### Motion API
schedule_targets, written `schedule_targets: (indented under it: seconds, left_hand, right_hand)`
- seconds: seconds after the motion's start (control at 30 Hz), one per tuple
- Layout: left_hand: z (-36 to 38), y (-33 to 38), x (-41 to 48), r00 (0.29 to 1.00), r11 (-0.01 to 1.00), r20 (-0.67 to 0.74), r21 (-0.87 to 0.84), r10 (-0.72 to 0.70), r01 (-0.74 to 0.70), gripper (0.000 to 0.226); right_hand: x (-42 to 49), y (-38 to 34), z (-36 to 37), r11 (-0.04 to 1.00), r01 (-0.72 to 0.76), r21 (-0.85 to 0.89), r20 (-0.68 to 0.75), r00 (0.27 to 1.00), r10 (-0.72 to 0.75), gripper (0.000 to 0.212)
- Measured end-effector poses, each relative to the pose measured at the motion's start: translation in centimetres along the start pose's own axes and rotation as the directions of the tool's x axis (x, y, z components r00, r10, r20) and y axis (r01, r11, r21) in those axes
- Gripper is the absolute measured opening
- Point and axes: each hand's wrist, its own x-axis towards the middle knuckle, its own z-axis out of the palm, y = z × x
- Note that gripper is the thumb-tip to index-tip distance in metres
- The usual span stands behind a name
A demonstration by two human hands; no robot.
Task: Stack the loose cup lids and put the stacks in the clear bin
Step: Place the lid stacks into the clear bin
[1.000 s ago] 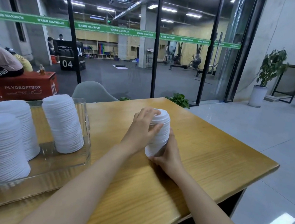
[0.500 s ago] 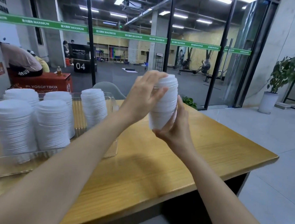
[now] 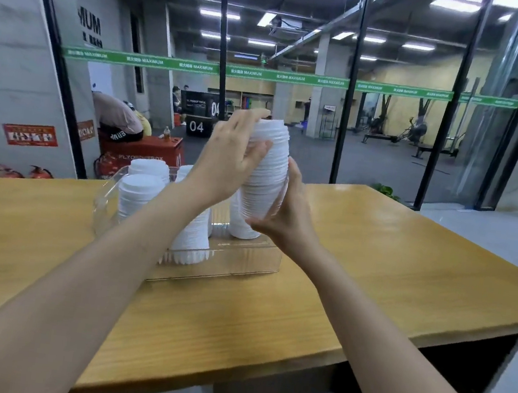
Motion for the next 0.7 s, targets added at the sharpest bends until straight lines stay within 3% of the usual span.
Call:
schedule_targets:
  seconds: [0.37, 0.5, 0.57, 0.6, 0.7]
  left_hand:
    - [4.6, -5.2, -2.6, 0.960, 0.989, 0.236, 0.046, -0.150, 0.143, 0.054]
    - [5.8, -6.0, -2.8, 0.957, 0.987, 0.241, 0.057, -0.163, 0.153, 0.056]
    - [6.2, -6.5, -2.7, 0.951, 0.985, 0.255, 0.061, -0.174, 0.163, 0.056]
    - [6.5, -6.8, -2.6, 0.946, 0.982, 0.265, 0.066, -0.187, 0.175, 0.056]
    - [7.3, -7.7, -2.6, 0.929, 0.971, 0.282, 0.091, -0.239, 0.222, 0.058]
  right_hand:
    - [1.9, 3.9, 5.9, 0.938, -0.191, -0.289, 0.060, 0.974, 0.217, 0.105]
    - [3.0, 5.0, 6.1, 0.916, -0.334, -0.224, 0.175, 0.910, 0.375, 0.075]
    - [3.1, 5.7, 6.4, 0.896, -0.297, -0.330, 0.268, 0.881, 0.390, 0.060]
    - [3.4, 6.1, 6.5, 0.881, -0.322, -0.346, 0.268, 0.866, 0.421, 0.061]
    - [3.7, 6.4, 7.0, 0.868, -0.405, -0.286, 0.320, 0.814, 0.485, 0.090]
